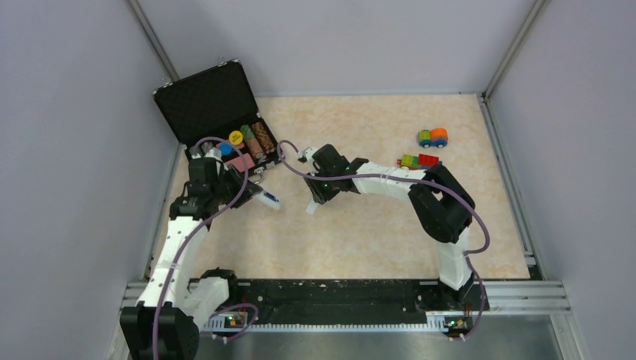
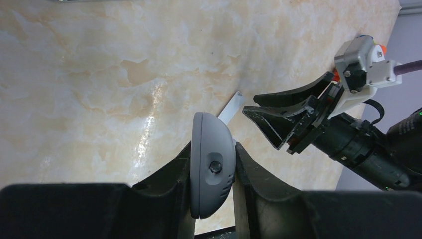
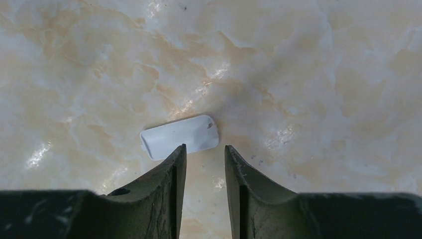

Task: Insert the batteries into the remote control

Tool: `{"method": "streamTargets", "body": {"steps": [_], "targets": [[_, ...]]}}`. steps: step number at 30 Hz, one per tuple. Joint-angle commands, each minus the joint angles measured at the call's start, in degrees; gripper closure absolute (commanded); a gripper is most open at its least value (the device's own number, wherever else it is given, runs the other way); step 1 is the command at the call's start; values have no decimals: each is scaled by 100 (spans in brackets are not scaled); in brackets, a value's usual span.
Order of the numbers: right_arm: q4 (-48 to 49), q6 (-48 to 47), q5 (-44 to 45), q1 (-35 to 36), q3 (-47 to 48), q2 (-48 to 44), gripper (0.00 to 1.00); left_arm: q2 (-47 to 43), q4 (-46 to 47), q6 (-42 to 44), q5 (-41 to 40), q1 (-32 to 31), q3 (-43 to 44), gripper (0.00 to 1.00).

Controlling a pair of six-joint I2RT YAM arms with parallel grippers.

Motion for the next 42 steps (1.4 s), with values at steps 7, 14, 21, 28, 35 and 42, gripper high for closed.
{"method": "streamTargets", "body": {"steps": [7, 14, 21, 28, 35, 42], "targets": [[174, -793, 32, 8, 434, 426, 72, 244, -116, 47, 41, 415, 219, 100], [208, -946, 140, 11, 406, 534, 77, 326, 53, -39, 233, 514, 124, 100], [371, -985, 228, 38, 325, 549, 82, 443, 168, -78, 415, 530, 46, 100], [514, -955, 246, 90, 280, 552, 75, 484, 228, -121, 484, 559, -10, 100], [493, -944, 303, 92, 286, 598, 94, 508, 254, -129, 539, 581, -41, 100], [503, -949, 591, 121, 192, 265, 100, 620, 414, -125, 969, 590, -162, 100]]}}
